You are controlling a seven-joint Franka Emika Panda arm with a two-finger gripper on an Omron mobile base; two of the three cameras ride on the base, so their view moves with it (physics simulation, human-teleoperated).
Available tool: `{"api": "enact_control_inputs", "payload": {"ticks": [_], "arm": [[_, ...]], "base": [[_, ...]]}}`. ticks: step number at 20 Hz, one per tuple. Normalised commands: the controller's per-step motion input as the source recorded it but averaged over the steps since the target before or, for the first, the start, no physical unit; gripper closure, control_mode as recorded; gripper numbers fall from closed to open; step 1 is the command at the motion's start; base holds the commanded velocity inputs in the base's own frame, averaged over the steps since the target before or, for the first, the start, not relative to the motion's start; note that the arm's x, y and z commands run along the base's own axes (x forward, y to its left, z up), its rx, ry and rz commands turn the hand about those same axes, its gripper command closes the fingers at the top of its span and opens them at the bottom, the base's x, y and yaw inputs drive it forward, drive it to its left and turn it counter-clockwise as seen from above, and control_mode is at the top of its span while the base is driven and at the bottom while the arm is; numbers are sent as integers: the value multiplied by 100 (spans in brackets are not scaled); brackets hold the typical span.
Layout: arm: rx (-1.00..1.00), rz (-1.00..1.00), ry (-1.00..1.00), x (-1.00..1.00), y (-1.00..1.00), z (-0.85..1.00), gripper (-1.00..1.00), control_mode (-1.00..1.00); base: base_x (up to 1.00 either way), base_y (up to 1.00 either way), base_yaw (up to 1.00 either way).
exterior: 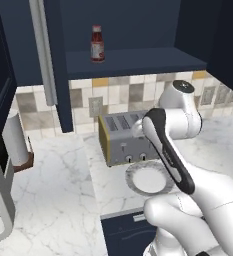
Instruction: Move the hot dog bun to the plate on the dining table and place the condiment next to that plate. Then navigate to the fridge and take the sausage and place it on the plate as well.
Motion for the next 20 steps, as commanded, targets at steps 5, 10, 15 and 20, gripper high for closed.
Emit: {"api": "enact_control_inputs", "payload": {"ticks": [5, 10, 15, 20], "arm": [[0, 19, -49, -51, 4, 98, -100, -100], [3, 9, -15, 23, 25, 75, -100, -100], [6, 5, 0, 44, 31, 86, -100, -100], [10, 1, 0, 15, 16, 92, -100, -100]], "base": [[0, 0, 0], [0, 0, 0], [0, 0, 0], [0, 0, 0]]}}
